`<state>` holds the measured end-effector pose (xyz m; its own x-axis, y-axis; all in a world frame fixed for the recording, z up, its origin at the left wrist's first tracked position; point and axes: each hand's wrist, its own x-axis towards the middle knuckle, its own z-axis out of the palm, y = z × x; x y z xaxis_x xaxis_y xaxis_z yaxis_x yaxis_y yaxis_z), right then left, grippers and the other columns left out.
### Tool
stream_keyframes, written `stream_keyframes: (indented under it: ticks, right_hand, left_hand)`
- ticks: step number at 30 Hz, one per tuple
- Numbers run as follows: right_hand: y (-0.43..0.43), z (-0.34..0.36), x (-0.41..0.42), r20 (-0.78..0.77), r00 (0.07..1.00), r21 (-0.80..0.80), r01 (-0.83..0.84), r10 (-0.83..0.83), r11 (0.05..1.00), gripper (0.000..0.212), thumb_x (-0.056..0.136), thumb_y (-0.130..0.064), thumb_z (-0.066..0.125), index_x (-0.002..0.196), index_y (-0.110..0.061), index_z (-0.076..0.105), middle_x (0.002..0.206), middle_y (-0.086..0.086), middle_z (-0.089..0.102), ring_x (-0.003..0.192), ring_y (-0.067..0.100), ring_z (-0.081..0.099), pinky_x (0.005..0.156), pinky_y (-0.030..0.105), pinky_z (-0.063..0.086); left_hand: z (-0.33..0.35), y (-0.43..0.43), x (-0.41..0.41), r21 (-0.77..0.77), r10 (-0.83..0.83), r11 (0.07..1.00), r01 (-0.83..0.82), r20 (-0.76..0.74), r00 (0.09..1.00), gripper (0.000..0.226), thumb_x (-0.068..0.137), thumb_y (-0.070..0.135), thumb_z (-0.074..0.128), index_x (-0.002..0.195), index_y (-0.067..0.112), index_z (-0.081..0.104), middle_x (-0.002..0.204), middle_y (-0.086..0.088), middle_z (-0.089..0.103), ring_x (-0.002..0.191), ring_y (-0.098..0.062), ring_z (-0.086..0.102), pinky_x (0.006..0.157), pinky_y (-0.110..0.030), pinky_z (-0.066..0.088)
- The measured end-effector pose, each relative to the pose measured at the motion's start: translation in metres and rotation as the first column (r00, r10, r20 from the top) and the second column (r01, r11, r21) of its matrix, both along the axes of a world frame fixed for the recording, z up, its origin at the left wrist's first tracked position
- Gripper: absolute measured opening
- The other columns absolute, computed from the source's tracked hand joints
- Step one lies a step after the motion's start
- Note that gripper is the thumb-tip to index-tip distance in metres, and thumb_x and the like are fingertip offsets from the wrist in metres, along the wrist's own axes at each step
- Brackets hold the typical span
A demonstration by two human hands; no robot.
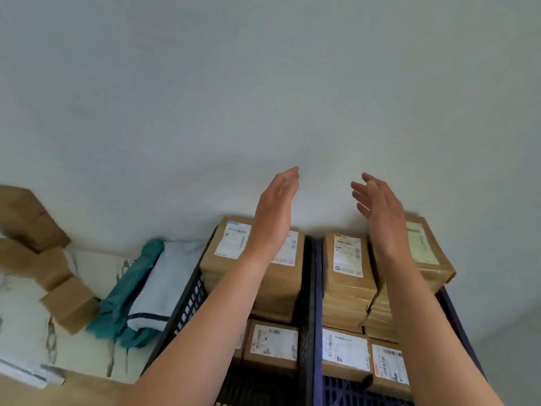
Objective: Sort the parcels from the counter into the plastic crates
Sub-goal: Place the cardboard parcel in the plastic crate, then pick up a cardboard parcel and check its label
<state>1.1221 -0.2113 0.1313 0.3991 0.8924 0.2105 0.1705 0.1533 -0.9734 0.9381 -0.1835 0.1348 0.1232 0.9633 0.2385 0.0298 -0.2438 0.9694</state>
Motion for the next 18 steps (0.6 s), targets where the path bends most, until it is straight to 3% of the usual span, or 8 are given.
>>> stream_keyframes:
  ticks: [3, 13, 18]
  right_hand:
    - [0.015, 0.009, -0.070, 0.001, 0.997, 0.000, -0.079, 0.079, 0.997, 0.041, 0.112, -0.036, 0.040, 0.149, -0.024, 0.054, 0.137, -0.004, 0.066, 0.129, 0.011, 0.061, 0.117, 0.039, 0.044]
    - [0.035, 0.019, -0.340, -0.009, 0.957, 0.021, -0.291, 0.291, 0.957, 0.039, 0.111, -0.035, 0.043, 0.146, -0.024, 0.057, 0.133, -0.005, 0.069, 0.125, 0.011, 0.064, 0.113, 0.038, 0.047]
    - [0.036, 0.017, -0.451, -0.005, 0.926, 0.019, -0.377, 0.377, 0.926, 0.038, 0.111, -0.034, 0.044, 0.145, -0.024, 0.058, 0.130, -0.005, 0.070, 0.126, 0.014, 0.064, 0.114, 0.040, 0.047]
  left_hand:
    - [0.004, -0.003, -0.071, 0.004, 0.080, 0.997, -0.080, 0.002, 0.997, 0.040, 0.112, 0.030, 0.041, 0.149, 0.026, 0.055, 0.149, 0.013, 0.057, 0.137, 0.003, 0.048, 0.105, -0.011, 0.035]
    - [0.010, -0.019, -0.342, -0.021, 0.301, 0.954, -0.301, 0.047, 0.952, 0.038, 0.107, 0.035, 0.049, 0.142, 0.027, 0.061, 0.141, 0.012, 0.063, 0.130, 0.003, 0.054, 0.099, -0.007, 0.037]
    - [0.009, -0.033, -0.451, -0.025, 0.391, 0.920, -0.390, 0.032, 0.920, 0.037, 0.110, 0.034, 0.046, 0.143, 0.030, 0.060, 0.144, 0.014, 0.061, 0.135, -0.003, 0.052, 0.111, -0.022, 0.037]
